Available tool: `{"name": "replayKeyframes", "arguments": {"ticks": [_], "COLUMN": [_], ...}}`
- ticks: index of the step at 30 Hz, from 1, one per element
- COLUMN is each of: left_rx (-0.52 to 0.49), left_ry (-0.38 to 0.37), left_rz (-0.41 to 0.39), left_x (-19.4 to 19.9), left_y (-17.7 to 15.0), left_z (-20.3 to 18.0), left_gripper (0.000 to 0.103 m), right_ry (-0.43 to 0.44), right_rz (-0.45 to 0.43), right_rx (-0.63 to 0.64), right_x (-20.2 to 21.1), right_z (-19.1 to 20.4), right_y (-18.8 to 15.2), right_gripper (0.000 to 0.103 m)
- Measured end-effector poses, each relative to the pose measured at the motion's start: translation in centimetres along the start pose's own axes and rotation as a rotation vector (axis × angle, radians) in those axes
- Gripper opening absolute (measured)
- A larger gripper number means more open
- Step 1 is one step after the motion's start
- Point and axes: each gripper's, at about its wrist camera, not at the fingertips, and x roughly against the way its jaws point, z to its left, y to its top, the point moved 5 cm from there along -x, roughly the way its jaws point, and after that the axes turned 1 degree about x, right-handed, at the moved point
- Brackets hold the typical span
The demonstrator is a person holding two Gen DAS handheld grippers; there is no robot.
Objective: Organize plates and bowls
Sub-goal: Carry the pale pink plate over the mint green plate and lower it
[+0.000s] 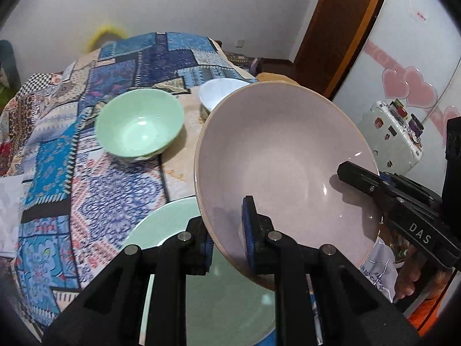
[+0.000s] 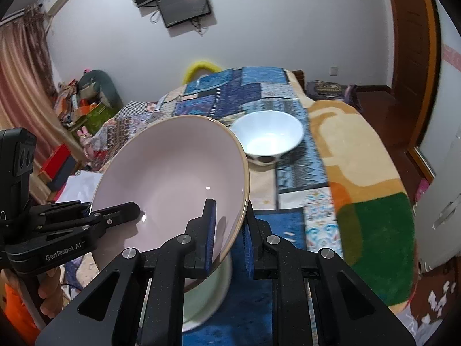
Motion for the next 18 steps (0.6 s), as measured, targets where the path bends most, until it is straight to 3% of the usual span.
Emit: {"name": "replayKeyframes", "arguments": {"ticks": [18], "left_rx": [0.127], "left_ry": [0.098], "left_rz": [-0.066], "left_x": [7.6], "left_y": [-5.0], "left_z": [9.5], "left_gripper": [0.018], "right_ry": [0.117], "right_rz": [0.049], "right_rx": [0.121], "right_x": [-3.1], "right_z": [10.6], "right_y": [-1.1], "right_gripper": [0.016]}}
